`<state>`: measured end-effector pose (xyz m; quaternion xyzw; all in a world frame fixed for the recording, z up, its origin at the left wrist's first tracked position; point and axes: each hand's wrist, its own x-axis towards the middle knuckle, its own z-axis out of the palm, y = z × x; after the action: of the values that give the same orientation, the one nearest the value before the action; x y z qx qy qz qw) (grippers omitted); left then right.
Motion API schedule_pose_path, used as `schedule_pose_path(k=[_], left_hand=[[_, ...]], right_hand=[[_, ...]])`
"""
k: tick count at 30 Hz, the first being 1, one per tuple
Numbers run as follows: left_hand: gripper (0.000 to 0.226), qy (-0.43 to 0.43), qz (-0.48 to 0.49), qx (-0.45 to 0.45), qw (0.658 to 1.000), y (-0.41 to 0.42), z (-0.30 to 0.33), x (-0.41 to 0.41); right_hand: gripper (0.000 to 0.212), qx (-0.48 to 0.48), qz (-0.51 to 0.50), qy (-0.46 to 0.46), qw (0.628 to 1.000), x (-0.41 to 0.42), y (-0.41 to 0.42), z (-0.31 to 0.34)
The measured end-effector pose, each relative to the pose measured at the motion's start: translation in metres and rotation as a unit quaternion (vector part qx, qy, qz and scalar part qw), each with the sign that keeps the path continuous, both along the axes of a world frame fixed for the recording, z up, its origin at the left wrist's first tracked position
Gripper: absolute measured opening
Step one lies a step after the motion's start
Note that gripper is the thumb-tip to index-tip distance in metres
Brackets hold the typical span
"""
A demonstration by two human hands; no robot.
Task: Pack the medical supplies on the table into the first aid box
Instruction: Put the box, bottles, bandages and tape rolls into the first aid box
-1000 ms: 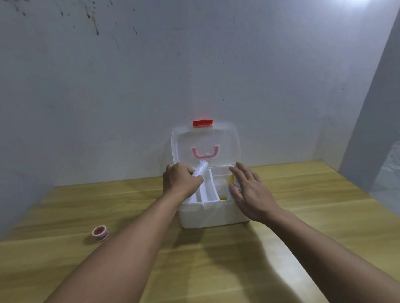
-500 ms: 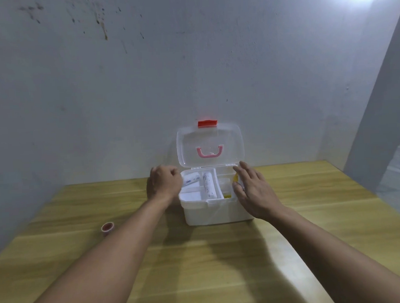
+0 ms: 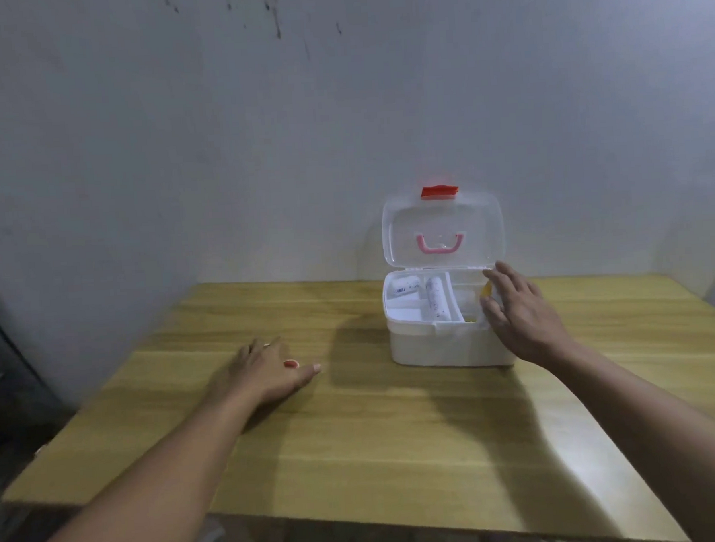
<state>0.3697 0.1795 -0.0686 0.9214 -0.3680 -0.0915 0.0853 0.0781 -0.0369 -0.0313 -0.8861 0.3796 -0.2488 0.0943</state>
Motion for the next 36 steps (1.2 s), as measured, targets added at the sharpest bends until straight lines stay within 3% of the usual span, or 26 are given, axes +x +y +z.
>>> schedule_pose_path(k=[4, 6, 10, 15, 20, 26, 32, 36], left_hand=[[0.041, -0.099, -0.024, -0.086, 0.991, 0.002, -0.029, -0.013], [0.034, -0.106, -0.027, -0.113, 0.987, -0.002, -0.032, -0.016], [0.033, -0.077, -0.028, -0.171, 0.982, -0.019, -0.015, -0.024], [0.036, -0.081, -0.117, -0.256, 0.956, -0.065, 0.043, -0.069], [0.041, -0.099, -0.208, -0.202, 0.952, -0.108, 0.065, -0.108], [0.047, -0.115, -0.217, -0.101, 0.964, -0.119, 0.050, -0.120], [0.056, -0.038, -0.217, -0.166, 0.961, -0.117, 0.045, -0.119], [0.047, -0.013, -0.223, -0.208, 0.952, -0.113, 0.043, -0.116]], right_hand=[[0.050, -0.003, -0.002, 0.003, 1.000, -0.001, 0.002, 0.001], [0.050, 0.000, -0.004, 0.007, 1.000, -0.001, 0.004, 0.003], [0.051, 0.005, -0.007, 0.010, 1.000, -0.001, 0.006, 0.004], [0.051, 0.004, -0.009, 0.014, 1.000, -0.001, 0.007, 0.005], [0.051, 0.005, -0.005, 0.014, 1.000, -0.003, 0.006, 0.005], [0.053, 0.005, -0.001, 0.012, 1.000, -0.002, 0.000, 0.000], [0.052, 0.015, -0.014, 0.008, 1.000, -0.001, -0.002, -0.003], [0.053, 0.013, -0.014, 0.007, 1.000, -0.002, -0.002, -0.003]])
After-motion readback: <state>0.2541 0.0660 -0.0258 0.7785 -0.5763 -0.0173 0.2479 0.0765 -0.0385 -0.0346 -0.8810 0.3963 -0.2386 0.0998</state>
